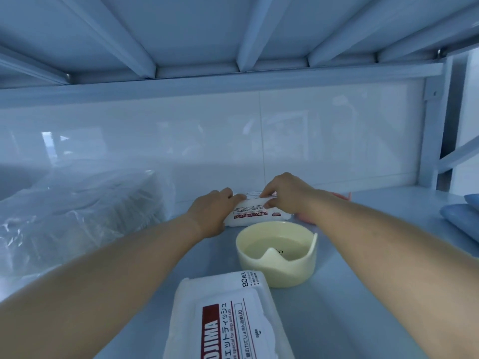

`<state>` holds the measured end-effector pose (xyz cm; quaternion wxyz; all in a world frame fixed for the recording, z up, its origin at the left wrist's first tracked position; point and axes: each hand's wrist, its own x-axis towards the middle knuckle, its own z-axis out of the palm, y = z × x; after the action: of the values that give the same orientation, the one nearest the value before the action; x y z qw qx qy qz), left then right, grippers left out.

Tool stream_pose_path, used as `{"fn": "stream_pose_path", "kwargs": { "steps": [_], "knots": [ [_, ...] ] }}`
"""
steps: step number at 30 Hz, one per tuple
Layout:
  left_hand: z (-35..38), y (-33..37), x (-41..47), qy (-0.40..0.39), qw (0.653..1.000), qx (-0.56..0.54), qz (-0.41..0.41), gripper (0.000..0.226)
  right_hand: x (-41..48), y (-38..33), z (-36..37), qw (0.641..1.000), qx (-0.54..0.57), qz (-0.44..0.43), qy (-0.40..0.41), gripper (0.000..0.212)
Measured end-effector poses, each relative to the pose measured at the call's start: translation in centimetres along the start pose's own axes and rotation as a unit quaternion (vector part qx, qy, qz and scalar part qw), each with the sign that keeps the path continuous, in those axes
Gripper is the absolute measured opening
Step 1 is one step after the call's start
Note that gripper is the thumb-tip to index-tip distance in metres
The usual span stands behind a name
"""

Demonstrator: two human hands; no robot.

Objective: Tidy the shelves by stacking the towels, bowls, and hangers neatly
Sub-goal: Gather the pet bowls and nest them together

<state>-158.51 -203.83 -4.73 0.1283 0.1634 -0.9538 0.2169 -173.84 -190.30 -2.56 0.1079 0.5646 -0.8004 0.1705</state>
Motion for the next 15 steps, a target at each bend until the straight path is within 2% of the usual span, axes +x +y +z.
{"fn": "stream_pose_path", "kwargs": {
  "steps": [5, 9, 15],
  "knots": [
    [-0.9, 0.8, -0.5, 0.036, 0.999, 0.033, -0.023, 0.079, -0.5, -0.8, -1.3, 0.999, 0.031, -0.003, 0.008, 0.023],
    [-1.7, 1.1, -0.6, 0.029, 0.997, 0.066, -0.025, 0.068, -0.7, -1.2, -1.5, 0.999, 0.048, -0.003, 0.011, 0.022],
    [-3.7, 0.5, -0.8, 0.014, 0.999, 0.010, -0.040, 0.063, -1.0, -0.3, -2.2, 0.985, 0.112, 0.038, 0.123, 0.034]
  ]
}}
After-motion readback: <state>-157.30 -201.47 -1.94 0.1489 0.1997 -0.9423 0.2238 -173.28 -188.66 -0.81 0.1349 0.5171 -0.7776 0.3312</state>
